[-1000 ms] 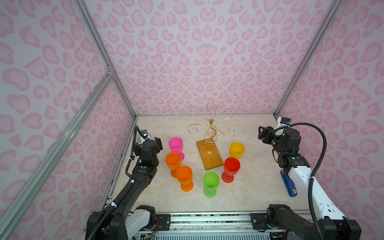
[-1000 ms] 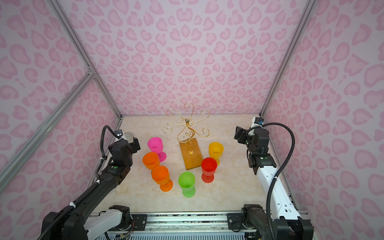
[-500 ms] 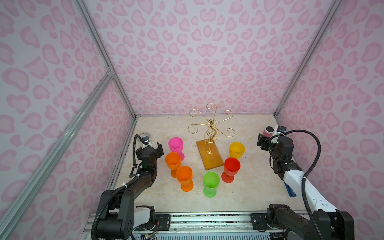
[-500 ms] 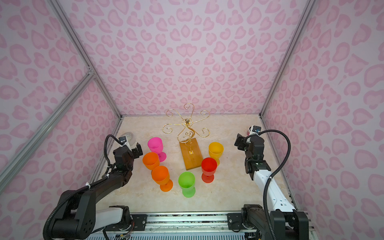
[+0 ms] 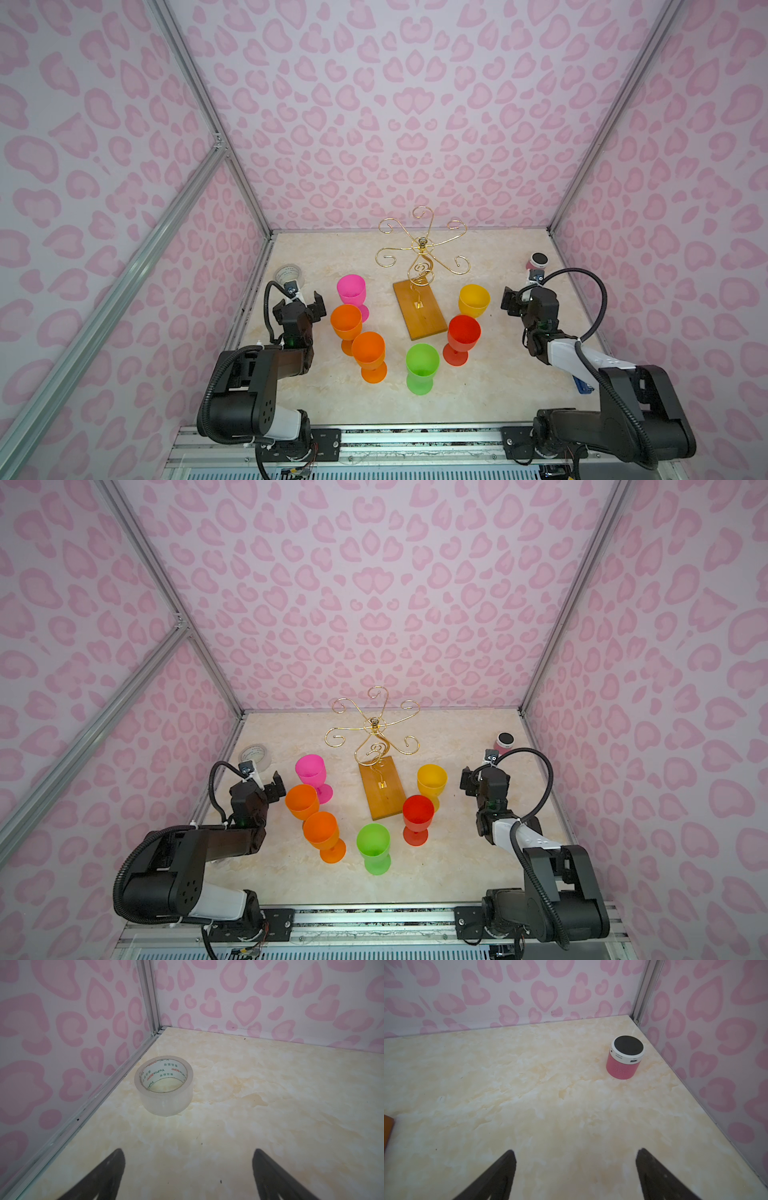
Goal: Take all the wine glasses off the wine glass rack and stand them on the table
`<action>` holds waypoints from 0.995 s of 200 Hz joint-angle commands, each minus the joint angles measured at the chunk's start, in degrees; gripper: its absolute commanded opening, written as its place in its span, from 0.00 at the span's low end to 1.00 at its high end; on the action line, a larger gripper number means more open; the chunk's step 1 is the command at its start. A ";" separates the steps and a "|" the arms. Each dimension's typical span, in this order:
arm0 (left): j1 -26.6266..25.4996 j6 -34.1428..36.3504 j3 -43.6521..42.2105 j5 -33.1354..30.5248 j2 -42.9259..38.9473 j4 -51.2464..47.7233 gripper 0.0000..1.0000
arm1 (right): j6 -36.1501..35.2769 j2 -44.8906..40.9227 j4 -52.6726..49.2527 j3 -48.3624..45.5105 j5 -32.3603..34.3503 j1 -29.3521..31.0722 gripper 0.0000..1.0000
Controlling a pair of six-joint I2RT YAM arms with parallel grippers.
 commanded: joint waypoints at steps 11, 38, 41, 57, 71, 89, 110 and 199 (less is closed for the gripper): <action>0.08 -0.43 0.18 0.37 0.33 3.65 0.97 | -5.03 4.16 17.41 -4.00 6.00 0.82 0.92; 0.08 -0.10 -0.53 0.90 0.88 5.55 0.97 | -5.42 7.87 24.23 -5.59 7.88 1.08 0.92; 0.08 -0.15 -0.45 0.91 0.77 5.32 0.97 | -5.53 8.11 24.84 -5.76 7.89 1.13 0.92; 0.08 -0.17 -0.53 0.88 0.65 5.30 0.97 | -5.09 10.92 29.10 -6.62 8.45 1.18 0.92; 0.09 -0.17 -0.62 0.90 0.56 5.35 0.97 | -3.21 12.10 28.34 -6.42 7.99 -0.08 0.93; 0.08 -0.17 -0.70 0.81 0.43 5.42 0.97 | -2.91 12.63 29.31 -6.46 8.07 -0.23 0.97; -0.01 -0.17 -0.70 0.77 0.41 5.45 0.97 | -3.07 13.02 30.20 -6.51 8.20 -0.27 0.98; -0.09 -0.02 -0.70 0.63 0.47 5.51 0.97 | -3.13 13.04 30.15 -6.64 8.26 -0.19 0.98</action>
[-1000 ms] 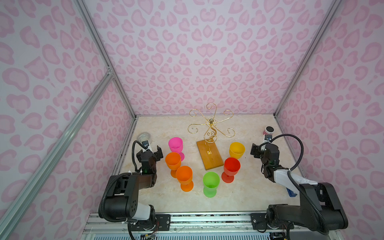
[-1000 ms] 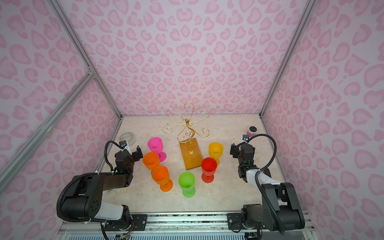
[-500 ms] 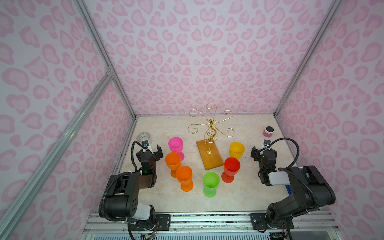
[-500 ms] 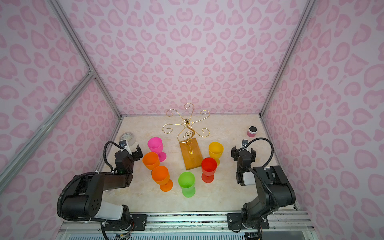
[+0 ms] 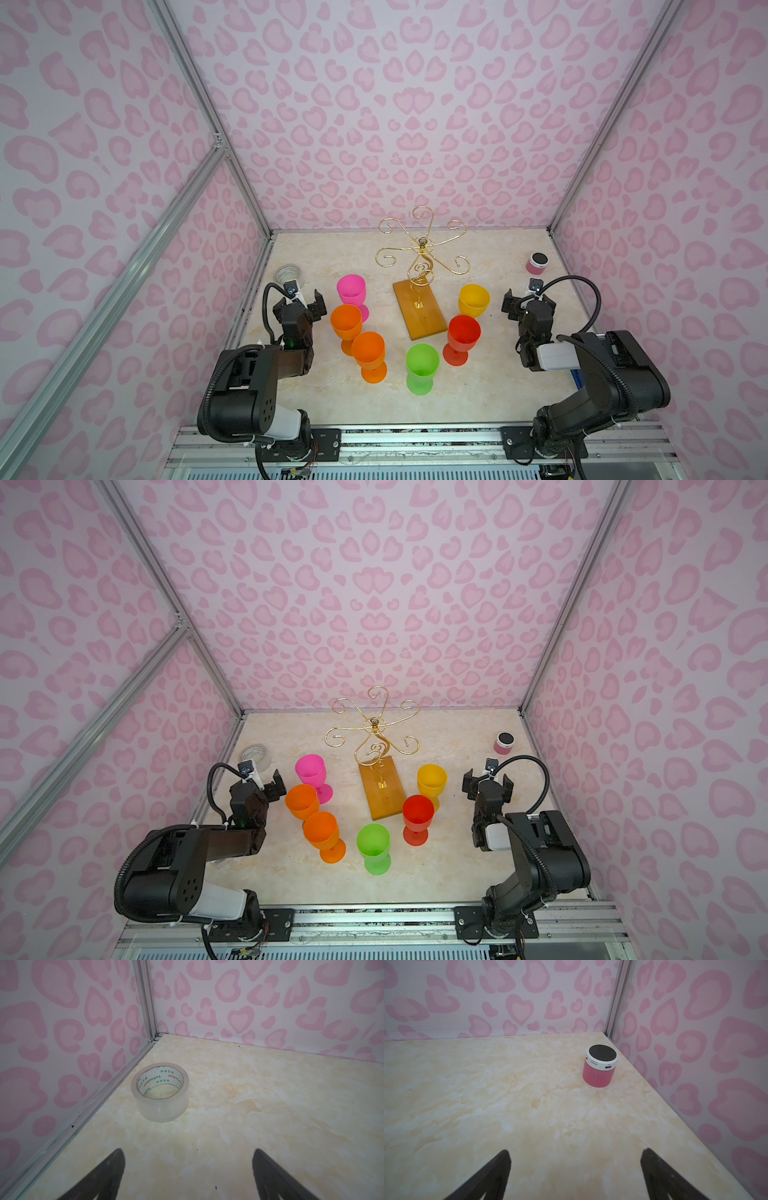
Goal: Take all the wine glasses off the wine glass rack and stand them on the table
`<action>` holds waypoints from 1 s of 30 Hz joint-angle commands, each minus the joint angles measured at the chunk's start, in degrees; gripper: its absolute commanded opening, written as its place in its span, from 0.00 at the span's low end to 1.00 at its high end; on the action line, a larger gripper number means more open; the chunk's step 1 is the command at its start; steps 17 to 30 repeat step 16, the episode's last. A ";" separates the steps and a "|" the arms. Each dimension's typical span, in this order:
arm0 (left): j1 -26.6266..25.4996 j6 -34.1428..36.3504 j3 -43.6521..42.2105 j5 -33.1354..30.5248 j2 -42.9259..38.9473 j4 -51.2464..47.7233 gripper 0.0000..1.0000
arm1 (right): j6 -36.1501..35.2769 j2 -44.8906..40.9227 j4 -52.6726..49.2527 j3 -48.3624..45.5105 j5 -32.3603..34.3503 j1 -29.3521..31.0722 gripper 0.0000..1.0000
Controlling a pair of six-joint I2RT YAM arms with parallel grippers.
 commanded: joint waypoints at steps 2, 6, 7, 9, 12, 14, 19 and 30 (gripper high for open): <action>0.08 -0.01 -0.11 -0.02 0.08 2.39 0.97 | 0.22 0.24 2.85 -0.32 0.86 0.01 0.98; 0.09 0.03 -0.11 -0.02 0.13 2.33 0.97 | 0.26 0.26 2.85 -0.25 0.85 0.07 0.98; 0.08 0.01 -0.11 -0.02 0.08 2.33 0.97 | 0.26 0.25 2.88 -0.33 0.86 -0.01 0.98; 0.09 -0.02 -0.07 -0.02 0.16 2.26 0.97 | 0.26 0.24 2.85 -0.28 0.90 0.02 0.98; 0.08 -0.10 0.23 0.00 0.24 1.97 0.97 | 0.25 0.26 2.85 -0.26 0.87 0.06 0.98; 0.08 -0.02 0.03 0.00 0.11 2.11 0.97 | 0.24 0.29 2.92 -0.30 0.91 0.03 0.98; 0.08 -0.02 -0.04 -0.02 0.07 2.33 0.97 | 0.19 0.31 2.85 -0.26 0.92 0.10 0.98; 0.08 -0.02 -0.04 -0.02 0.07 2.33 0.97 | 0.19 0.31 2.85 -0.26 0.92 0.10 0.98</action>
